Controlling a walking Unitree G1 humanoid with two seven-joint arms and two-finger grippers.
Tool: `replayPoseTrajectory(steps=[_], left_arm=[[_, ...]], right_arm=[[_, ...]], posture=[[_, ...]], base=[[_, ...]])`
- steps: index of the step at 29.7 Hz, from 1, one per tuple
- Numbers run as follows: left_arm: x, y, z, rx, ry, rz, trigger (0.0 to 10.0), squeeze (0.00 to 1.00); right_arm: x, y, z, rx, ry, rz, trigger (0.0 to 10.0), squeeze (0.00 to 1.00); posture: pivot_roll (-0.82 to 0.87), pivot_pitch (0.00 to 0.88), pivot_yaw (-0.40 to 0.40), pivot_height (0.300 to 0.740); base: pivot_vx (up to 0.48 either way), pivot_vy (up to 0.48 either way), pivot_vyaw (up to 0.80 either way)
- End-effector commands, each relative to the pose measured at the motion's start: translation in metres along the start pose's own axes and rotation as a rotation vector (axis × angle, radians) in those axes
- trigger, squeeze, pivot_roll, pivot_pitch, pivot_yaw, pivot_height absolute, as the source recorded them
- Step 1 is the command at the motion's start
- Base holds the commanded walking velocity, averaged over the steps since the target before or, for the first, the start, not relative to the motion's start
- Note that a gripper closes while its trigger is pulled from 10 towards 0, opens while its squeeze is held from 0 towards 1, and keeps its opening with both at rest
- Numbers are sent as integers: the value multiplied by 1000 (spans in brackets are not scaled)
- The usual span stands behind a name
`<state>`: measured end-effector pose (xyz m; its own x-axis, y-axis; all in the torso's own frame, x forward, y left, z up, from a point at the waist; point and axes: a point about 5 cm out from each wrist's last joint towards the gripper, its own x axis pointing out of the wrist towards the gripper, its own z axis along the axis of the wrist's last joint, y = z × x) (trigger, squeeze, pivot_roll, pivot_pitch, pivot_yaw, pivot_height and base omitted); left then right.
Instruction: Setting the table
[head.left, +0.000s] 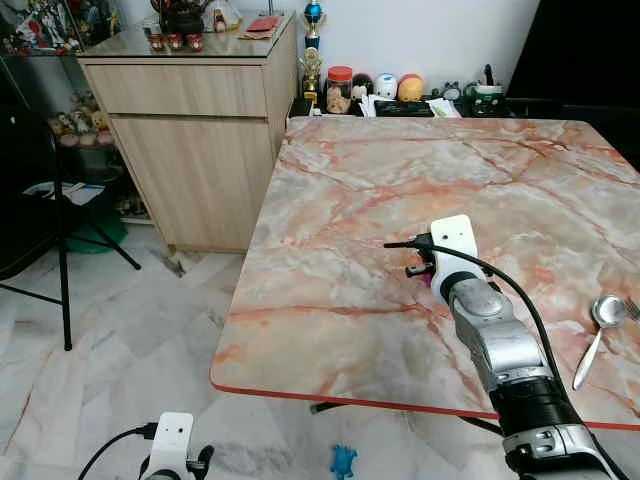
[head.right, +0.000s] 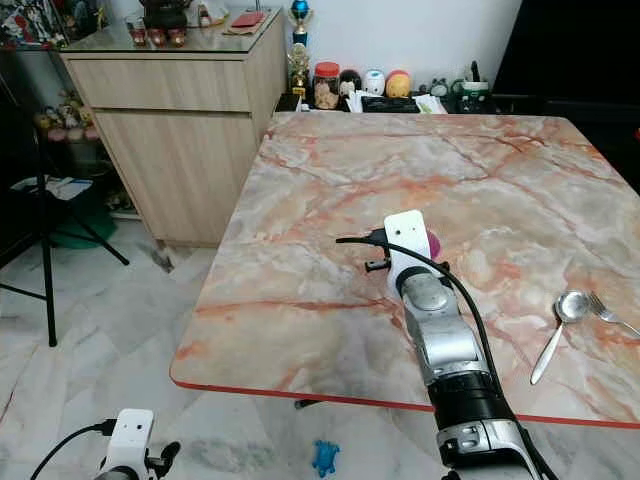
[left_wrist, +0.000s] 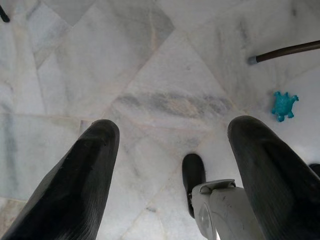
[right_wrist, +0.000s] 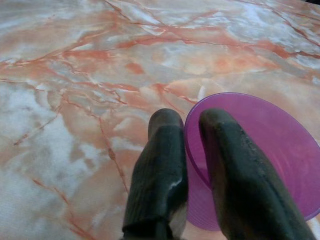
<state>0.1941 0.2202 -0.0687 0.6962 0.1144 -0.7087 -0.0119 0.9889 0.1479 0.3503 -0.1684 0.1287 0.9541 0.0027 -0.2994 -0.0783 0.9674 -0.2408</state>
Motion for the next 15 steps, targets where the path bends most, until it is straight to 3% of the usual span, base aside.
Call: replayPoseTrajectory(steps=[1,2,3,15], left_arm=[[-1,1,-5,-10,25,-1,10000,0],[-1,0,-5,-10,26,-3,10000,0],[-1,0,-5,-10,27,-4,10000,0],[-1,1,-7,-13,30,0,10000,0]], right_arm=[[2,1,5,-8,-7,5,10000,639],[2,1,4,-10,-4,6,10000,51],[2,2,3,-10,-1,7,10000,0],[3,-2,7,-33,0,21,10000,0]], posture=[[82,7,12,740],[84,8,11,740],[84,9,11,740],[81,11,10,740]], base=[[0,0,0],[0,0,0],[0,0,0],[0,0,0]])
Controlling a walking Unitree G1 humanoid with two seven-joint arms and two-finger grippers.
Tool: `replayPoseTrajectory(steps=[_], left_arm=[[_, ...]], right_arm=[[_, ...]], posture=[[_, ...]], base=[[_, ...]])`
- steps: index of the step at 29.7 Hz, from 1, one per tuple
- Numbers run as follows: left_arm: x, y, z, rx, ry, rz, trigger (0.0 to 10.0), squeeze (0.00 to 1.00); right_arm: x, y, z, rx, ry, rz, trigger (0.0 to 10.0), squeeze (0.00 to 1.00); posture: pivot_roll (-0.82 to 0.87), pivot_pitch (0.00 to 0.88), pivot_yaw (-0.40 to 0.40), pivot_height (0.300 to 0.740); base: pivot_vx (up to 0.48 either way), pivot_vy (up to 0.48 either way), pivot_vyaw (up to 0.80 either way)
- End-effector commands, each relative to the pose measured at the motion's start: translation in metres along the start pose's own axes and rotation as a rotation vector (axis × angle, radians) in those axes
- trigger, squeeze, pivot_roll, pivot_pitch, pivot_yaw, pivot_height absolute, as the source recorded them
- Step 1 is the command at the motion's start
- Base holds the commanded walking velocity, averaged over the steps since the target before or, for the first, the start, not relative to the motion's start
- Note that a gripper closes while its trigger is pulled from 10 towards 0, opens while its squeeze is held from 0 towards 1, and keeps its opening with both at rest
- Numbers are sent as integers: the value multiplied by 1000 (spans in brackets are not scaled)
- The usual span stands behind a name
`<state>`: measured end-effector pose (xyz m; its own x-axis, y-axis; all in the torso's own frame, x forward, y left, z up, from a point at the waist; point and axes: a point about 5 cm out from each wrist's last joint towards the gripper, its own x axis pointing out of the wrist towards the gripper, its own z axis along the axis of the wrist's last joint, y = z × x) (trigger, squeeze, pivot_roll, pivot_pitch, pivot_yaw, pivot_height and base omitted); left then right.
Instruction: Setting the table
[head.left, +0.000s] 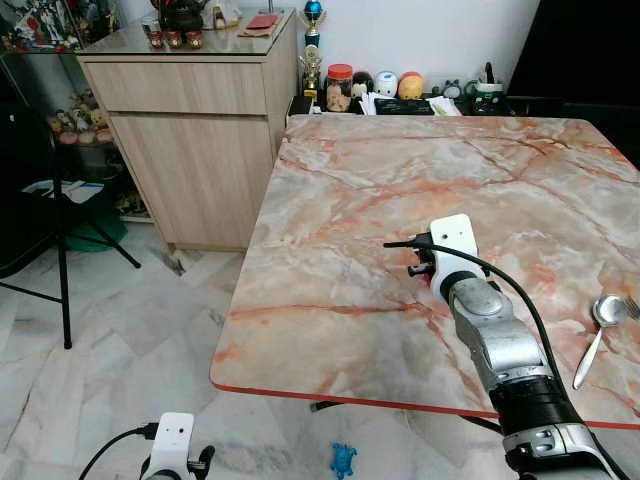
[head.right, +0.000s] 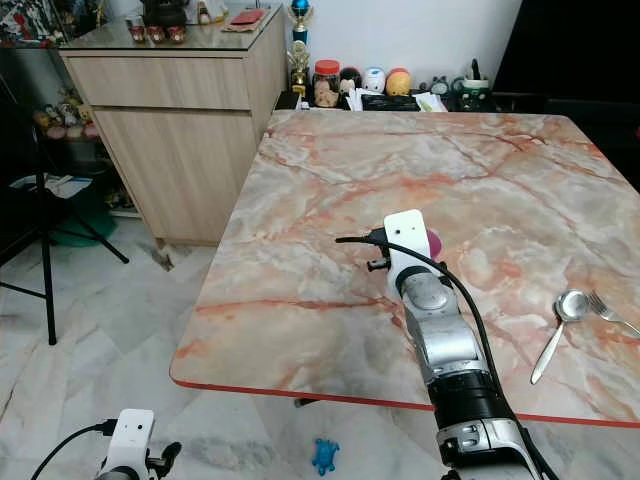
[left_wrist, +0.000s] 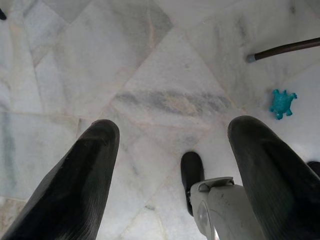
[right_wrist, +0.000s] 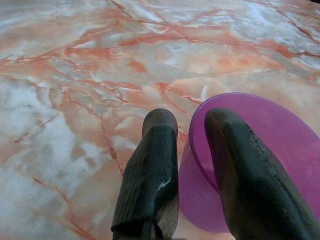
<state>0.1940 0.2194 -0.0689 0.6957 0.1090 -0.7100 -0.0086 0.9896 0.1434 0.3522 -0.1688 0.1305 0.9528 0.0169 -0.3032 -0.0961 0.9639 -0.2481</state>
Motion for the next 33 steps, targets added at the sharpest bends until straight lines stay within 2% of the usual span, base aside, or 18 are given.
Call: replayPoseTrajectory(steps=[1,2,3,4,6,7,8,23,33], left_arm=[[-1,2,-6,-12,29,6,10000,0],[-1,2,-6,-12,29,6,10000,0],[-1,2,-6,-13,29,6,10000,0],[-2,2,-6,-12,29,6,10000,0],[-1,2,-6,-12,30,5,10000,0],[-1,2,-6,-11,30,5,10000,0],[-1,2,-6,-11,30,4,10000,0],[-1,1,-6,-12,30,3,10000,0],[-2,0,-7,-12,29,1,10000,0]], right_arm=[[2,-2,6,-21,-2,6,10000,302],[2,-2,7,-22,-5,6,10000,663],[2,-3,7,-25,-7,8,10000,941],[2,-4,8,-27,-8,9,10000,1000],[2,-5,9,-32,-7,8,10000,945],[2,-5,9,-35,-5,11,10000,282],[2,-5,9,-38,-5,13,10000,0],[1,-6,10,-55,21,48,10000,0],[1,-15,14,-62,21,24,10000,0]], posture=[[81,11,10,740],[81,10,11,740],[80,11,11,740],[79,10,12,740],[78,10,12,740],[77,11,13,740],[77,11,13,740],[71,12,14,740],[71,13,13,740]], base=[[0,0,0],[0,0,0],[0,0,0],[0,0,0],[0,0,0],[0,0,0],[0,0,0],[0,0,0],[0,0,0]])
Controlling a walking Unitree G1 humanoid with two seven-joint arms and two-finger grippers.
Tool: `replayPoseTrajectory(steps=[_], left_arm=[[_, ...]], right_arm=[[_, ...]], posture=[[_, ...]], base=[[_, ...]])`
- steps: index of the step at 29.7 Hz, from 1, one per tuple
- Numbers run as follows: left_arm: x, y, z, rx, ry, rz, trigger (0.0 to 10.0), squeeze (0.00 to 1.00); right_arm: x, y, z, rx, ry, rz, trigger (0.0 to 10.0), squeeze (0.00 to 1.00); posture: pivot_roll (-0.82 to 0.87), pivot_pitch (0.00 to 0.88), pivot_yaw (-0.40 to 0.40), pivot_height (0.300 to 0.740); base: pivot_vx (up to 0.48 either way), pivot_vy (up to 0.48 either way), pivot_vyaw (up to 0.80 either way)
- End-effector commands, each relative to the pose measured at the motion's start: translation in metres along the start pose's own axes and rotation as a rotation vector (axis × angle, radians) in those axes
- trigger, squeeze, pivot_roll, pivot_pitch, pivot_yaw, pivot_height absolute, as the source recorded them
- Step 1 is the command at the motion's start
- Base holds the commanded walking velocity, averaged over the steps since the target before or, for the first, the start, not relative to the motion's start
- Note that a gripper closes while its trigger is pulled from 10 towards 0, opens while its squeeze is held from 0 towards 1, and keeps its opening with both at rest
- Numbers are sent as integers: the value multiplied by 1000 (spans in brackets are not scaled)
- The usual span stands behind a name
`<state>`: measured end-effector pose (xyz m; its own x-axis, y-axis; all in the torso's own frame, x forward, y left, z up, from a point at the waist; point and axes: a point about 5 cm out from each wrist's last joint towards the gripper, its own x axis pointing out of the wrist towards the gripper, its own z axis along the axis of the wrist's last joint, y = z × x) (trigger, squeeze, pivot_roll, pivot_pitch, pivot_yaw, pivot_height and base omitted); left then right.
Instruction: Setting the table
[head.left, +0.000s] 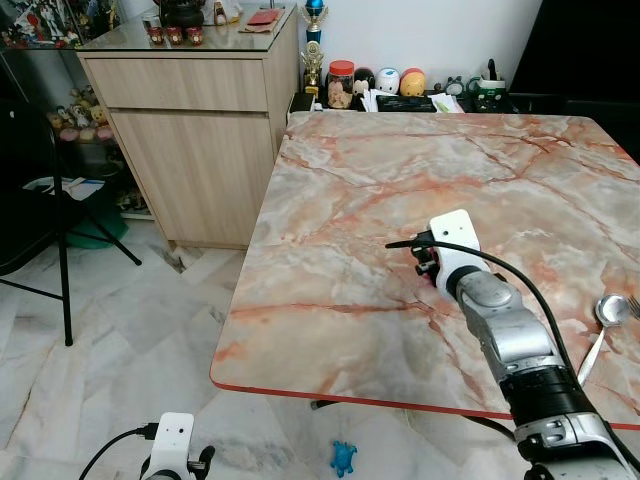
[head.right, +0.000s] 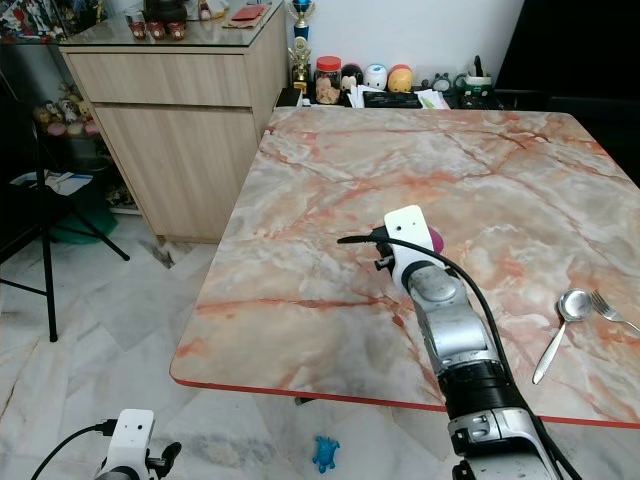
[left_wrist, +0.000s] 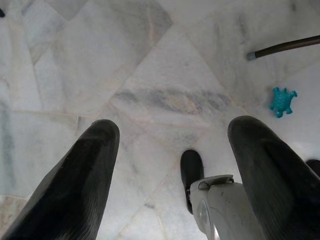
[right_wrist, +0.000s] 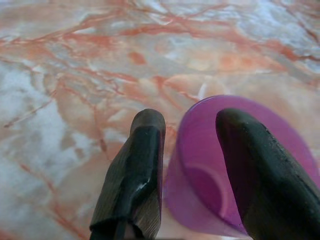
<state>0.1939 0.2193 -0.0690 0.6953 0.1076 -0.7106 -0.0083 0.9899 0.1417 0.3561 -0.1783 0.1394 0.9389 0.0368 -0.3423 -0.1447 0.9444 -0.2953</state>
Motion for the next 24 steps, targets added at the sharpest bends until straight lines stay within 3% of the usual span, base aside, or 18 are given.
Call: replayPoseTrajectory(steps=[1,2,3,4,5,10,11,12,20,21,22,23,24], left_arm=[[-2,0,-7,-10,29,2,10000,0],[-2,0,-7,-9,28,2,10000,0],[-2,0,-7,-8,28,1,10000,0],[-2,0,-7,-8,28,1,10000,0],[-2,0,-7,-7,29,1,10000,0],[-2,1,-7,-6,30,2,10000,0],[-2,1,-7,-5,30,2,10000,0],[-2,1,-7,-4,30,1,10000,0],[-2,0,-7,-4,27,-2,10000,0],[-2,0,-7,-4,27,-2,10000,0],[-2,0,-7,-4,27,-2,10000,0],[-2,0,-7,-4,27,-2,10000,0],[-2,0,-7,-3,27,-2,10000,0]], right_arm=[[0,-4,7,1,-13,-9,10000,0],[0,-4,8,1,-14,-10,9647,0],[0,-5,8,2,-16,-15,6078,0],[0,-5,8,2,-16,-15,6078,0],[0,-5,8,3,-16,-16,0,0],[0,-2,6,2,-11,-5,0,0],[0,-1,5,1,-5,-3,6627,0],[0,-1,4,1,-3,-1,10000,0],[0,-2,3,-1,0,-6,10000,0],[0,-2,4,-1,-1,-6,10000,906],[0,-2,4,-1,-1,-6,10000,906],[0,-2,4,-2,-1,-5,10000,1000],[0,-2,4,-2,0,-6,10000,933]], posture=[[71,14,13,740],[71,14,13,740],[72,15,13,740],[72,15,13,740],[72,15,14,740],[72,15,15,740],[73,16,15,740],[73,16,16,740],[73,16,15,740],[72,17,15,740],[72,17,15,740],[72,17,15,740],[73,17,14,740]], base=[[0,0,0],[0,0,0],[0,0,0],[0,0,0],[0,0,0],[0,0,0],[0,0,0],[0,0,0],[0,0,0],[0,0,0],[0,0,0],[0,0,0],[0,0,0]])
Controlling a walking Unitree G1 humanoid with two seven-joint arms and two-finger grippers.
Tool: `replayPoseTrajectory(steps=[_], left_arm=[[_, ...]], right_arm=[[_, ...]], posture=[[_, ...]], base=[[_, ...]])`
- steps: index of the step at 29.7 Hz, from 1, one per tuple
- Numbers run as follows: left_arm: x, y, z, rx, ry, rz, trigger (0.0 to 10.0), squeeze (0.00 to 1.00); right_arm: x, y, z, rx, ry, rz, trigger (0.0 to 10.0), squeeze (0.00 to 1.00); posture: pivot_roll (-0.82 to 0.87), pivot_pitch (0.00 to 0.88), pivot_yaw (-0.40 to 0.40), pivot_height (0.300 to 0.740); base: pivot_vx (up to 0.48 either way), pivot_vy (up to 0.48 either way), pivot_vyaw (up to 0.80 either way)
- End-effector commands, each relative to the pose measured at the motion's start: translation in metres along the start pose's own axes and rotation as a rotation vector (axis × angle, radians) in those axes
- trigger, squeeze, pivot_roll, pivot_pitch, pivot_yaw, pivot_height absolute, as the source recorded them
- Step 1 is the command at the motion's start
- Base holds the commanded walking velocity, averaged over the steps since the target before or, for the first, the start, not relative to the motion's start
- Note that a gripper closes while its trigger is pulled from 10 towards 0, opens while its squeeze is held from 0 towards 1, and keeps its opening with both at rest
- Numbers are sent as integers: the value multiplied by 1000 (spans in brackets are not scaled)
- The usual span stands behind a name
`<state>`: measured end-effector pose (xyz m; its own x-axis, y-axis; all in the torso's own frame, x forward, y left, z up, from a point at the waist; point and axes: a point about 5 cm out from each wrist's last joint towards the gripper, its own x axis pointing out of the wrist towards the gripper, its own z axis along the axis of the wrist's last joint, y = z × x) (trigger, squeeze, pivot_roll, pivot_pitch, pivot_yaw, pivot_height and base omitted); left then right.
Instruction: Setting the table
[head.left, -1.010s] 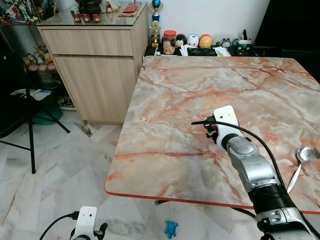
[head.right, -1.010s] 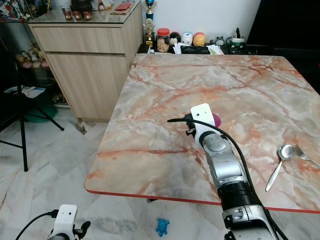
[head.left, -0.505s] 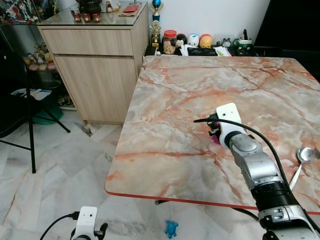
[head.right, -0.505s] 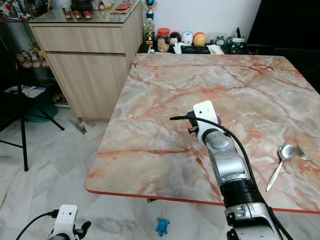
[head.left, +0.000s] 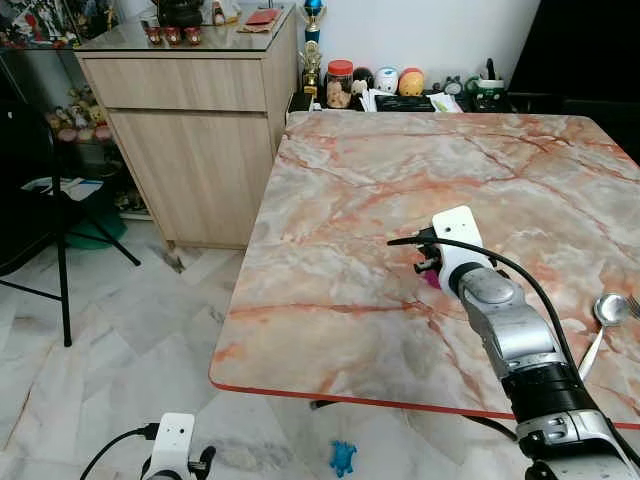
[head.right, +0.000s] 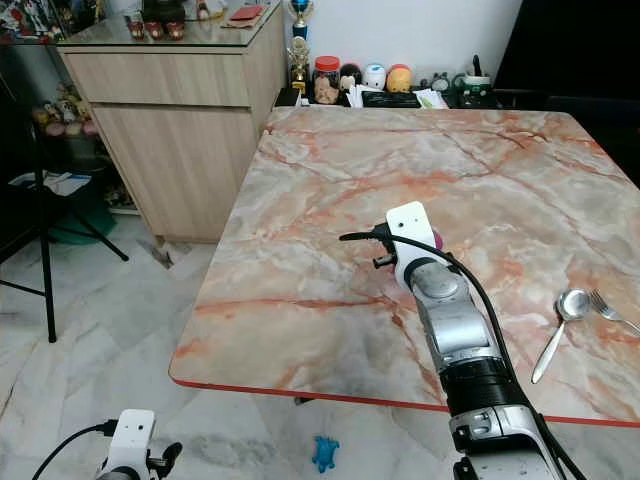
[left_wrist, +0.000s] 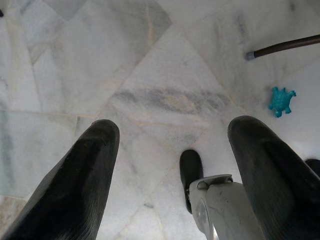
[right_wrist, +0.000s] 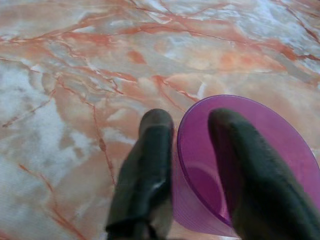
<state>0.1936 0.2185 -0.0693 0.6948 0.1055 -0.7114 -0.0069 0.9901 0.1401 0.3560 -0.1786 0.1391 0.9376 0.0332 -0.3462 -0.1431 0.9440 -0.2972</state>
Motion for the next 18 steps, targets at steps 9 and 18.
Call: replayPoseTrajectory(steps=[9,18], left_arm=[[-1,1,-6,-3,23,1,10000,0],[-1,1,-5,-2,22,0,10000,0]], right_arm=[[1,-2,4,2,0,-3,10000,0],[1,0,1,4,12,0,3490,0]], posture=[[73,16,14,740],[75,18,14,740]], base=[[0,0,0],[0,0,0]])
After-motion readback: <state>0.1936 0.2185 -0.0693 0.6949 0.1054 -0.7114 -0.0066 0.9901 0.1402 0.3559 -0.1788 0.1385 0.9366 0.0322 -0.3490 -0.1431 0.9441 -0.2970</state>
